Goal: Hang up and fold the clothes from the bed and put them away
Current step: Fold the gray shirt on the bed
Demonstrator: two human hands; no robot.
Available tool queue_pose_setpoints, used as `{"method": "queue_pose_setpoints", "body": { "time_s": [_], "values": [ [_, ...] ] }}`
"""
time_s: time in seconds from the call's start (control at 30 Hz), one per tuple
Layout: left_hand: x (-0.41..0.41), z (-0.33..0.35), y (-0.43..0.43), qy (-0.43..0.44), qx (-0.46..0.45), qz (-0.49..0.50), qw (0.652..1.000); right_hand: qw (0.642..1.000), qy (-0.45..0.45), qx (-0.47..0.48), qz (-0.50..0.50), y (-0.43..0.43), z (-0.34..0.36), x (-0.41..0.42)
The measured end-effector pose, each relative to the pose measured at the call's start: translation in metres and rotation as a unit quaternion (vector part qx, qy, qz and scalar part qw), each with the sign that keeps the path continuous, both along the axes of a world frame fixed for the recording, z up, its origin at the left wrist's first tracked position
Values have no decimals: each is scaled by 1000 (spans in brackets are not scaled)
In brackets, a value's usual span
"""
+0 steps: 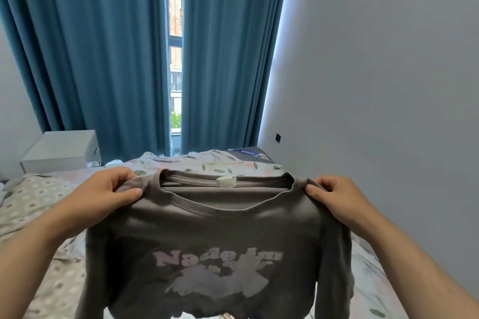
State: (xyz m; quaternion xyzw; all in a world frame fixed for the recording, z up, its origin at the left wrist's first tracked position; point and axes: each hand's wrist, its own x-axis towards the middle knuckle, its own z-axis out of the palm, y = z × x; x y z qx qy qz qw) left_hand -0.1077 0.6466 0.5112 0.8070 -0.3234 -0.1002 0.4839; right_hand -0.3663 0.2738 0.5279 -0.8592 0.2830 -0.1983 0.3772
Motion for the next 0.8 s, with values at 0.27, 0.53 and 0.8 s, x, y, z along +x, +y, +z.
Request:
{"method": "queue_pose_setpoints", "body": {
  "time_s": [0.27,0.53,0.8],
  "values": [
    [-27,-48,79,-93,48,178,978,992,42,-5,123,44,-26,59],
    [-82,-58,144,36,-70,238,968,972,69,-5,224,80,-43,107],
    [-141,-66,162,52,-100,332,936,942,65,-5,328,89,-41,141]
  ]
}}
